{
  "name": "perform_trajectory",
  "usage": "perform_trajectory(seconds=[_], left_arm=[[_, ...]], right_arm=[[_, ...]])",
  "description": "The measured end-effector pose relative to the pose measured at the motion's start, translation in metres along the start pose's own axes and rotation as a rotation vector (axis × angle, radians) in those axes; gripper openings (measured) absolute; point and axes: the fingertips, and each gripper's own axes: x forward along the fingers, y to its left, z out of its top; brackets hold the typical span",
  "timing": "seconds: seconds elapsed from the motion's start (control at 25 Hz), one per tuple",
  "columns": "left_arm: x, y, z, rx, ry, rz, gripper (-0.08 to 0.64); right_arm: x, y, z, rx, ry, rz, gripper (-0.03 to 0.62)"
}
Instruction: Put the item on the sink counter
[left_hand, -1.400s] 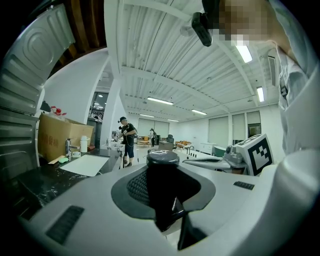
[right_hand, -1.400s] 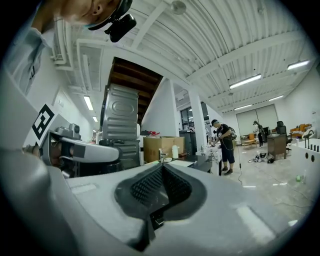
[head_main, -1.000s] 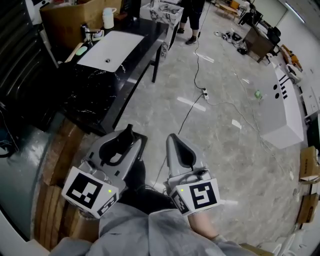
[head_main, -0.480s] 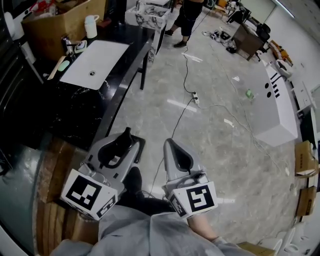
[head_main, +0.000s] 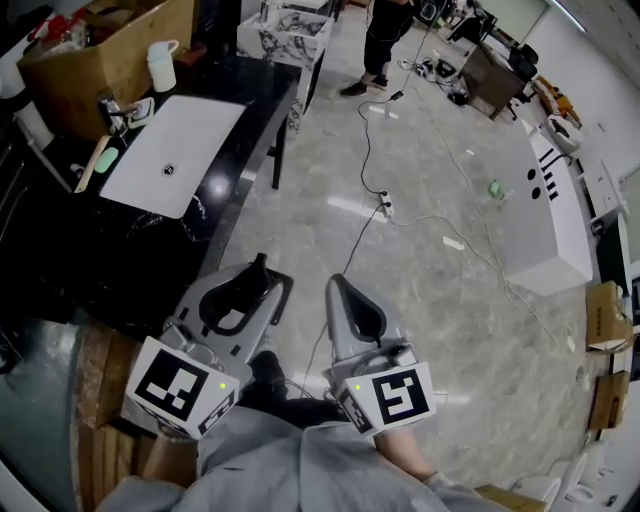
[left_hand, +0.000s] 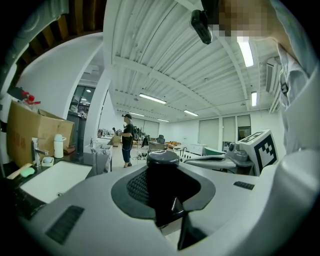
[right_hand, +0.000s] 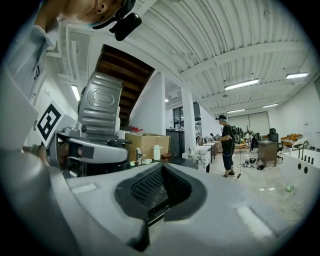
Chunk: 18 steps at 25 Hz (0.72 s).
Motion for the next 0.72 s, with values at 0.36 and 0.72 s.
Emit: perform_trajectory(seconds=[0.36,0.72], left_arm=[[0.054,0.057,0.006,0.015,-0.004,-0.032,0.094],[0.070,0.107,0.004,-0.104,0.024,0.015,0.094]], right_arm=[[0.070,-0.035,0.002,-0.007,0.026,-0.027,-0.003],[0.133,-0.032,0.002,-0.023,0.051,0.019,-0.003]])
